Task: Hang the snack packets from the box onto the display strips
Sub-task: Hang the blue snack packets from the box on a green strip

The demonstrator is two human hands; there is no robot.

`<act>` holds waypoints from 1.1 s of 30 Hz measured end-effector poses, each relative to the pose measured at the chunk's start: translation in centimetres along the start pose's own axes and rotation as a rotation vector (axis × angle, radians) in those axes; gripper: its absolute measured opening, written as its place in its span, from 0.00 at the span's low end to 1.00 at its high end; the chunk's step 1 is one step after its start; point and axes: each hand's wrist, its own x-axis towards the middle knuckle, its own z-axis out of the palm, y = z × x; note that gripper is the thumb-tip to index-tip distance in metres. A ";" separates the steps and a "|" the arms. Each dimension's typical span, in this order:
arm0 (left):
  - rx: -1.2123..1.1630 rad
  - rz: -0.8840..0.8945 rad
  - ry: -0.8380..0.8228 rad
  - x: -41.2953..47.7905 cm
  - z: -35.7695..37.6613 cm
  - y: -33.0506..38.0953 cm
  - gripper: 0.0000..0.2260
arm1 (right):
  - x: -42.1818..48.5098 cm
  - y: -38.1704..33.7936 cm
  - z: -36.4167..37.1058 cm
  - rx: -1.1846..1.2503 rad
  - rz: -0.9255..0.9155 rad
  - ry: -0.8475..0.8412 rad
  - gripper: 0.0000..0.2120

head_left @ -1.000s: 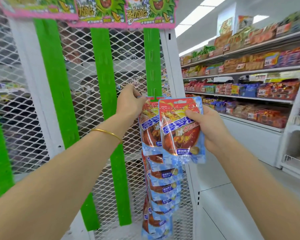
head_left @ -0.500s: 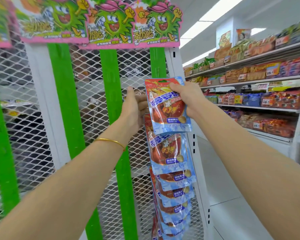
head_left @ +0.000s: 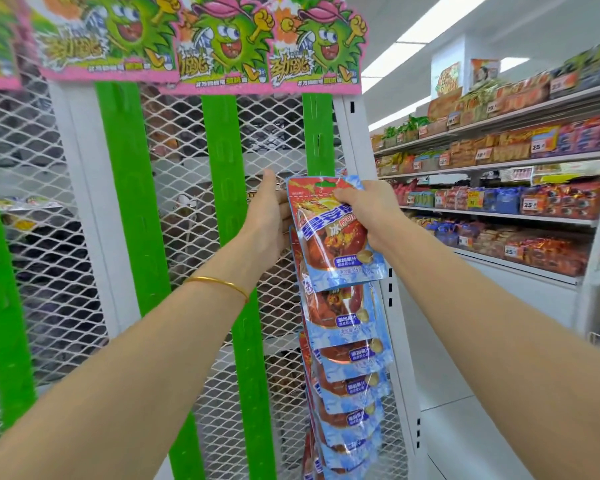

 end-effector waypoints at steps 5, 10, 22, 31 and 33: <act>0.035 0.016 -0.026 0.3 -0.1 -0.2 0.23 | -0.4 0.0 -0.1 0.008 -0.034 -0.027 0.10; 0.020 0.034 -0.055 0.7 0.3 1.1 0.24 | 0.5 -1.3 0.3 0.006 -0.090 0.044 0.12; -0.021 0.004 -0.089 1.0 1.0 2.6 0.25 | 0.0 -1.6 -0.1 -0.035 -0.074 0.104 0.13; 0.159 0.122 -0.020 -1.3 0.4 0.7 0.13 | -0.7 1.7 -1.1 -0.126 -0.019 0.015 0.17; 0.258 0.174 -0.002 -1.6 -0.3 -0.6 0.10 | -1.1 2.3 -1.2 -0.179 -0.061 0.024 0.19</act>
